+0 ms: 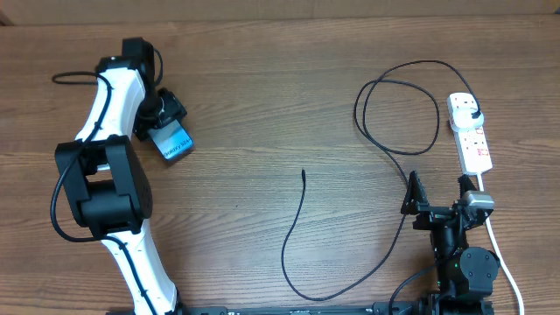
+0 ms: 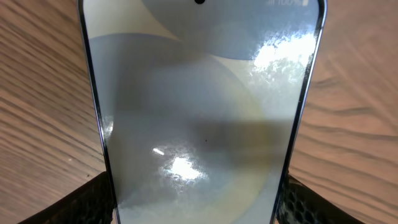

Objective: Plug charger to phone and switch on socket
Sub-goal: 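Lift the phone with the left gripper and raise it upright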

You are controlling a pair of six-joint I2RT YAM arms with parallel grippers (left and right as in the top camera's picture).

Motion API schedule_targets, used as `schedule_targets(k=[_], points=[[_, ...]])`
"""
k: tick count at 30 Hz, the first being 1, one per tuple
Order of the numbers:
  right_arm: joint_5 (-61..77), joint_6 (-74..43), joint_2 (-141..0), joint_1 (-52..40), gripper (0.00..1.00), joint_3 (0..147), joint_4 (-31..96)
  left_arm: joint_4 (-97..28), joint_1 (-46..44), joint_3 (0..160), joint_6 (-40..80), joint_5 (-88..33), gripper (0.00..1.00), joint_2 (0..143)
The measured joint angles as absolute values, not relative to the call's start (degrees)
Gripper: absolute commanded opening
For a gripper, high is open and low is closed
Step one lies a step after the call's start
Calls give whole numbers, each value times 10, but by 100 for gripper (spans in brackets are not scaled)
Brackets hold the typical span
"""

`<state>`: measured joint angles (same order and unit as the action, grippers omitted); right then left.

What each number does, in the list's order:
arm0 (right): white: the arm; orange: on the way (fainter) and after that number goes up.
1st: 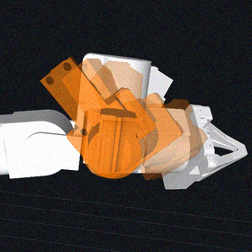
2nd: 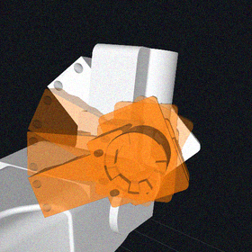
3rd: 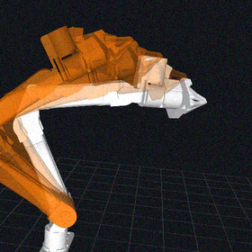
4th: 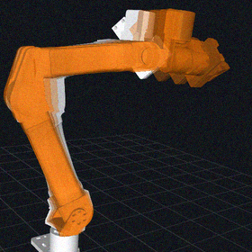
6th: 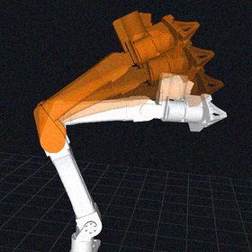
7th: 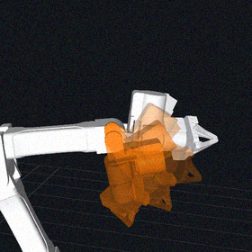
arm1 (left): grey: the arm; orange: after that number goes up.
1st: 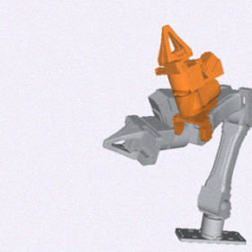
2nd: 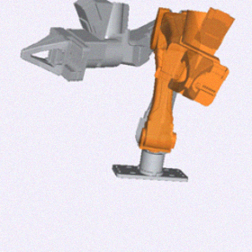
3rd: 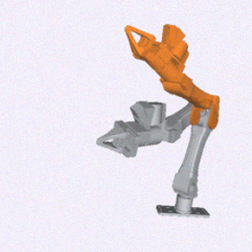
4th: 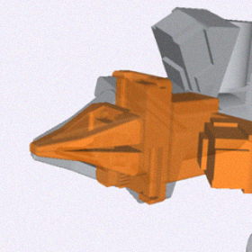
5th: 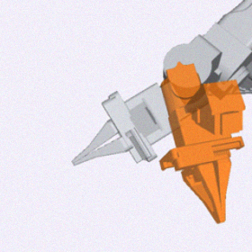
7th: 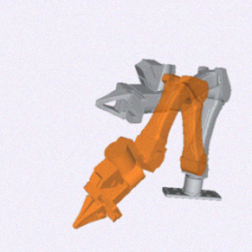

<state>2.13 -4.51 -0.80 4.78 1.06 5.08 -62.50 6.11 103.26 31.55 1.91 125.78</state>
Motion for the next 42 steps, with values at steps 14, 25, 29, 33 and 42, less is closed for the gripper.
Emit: schedule_targets(k=[14, 25, 29, 33, 42], points=[[21, -45, -8, 48, 100, 11, 51, -660, 61, 1145, 317, -202, 4, 1258], [21, -45, -8, 48, 100, 11, 51, -662, 61, 1151, 383, -478, 4, 1258], [21, -45, -8, 48, 100, 11, 51, -663, 61, 1151, 424, -556, 4, 1258], [21, -45, -8, 48, 100, 11, 51, -675, 61, 1151, 467, -624, 4, 1258], [21, -45, -8, 48, 100, 11, 51, -704, 61, 1151, 536, -750, 4, 1258]])
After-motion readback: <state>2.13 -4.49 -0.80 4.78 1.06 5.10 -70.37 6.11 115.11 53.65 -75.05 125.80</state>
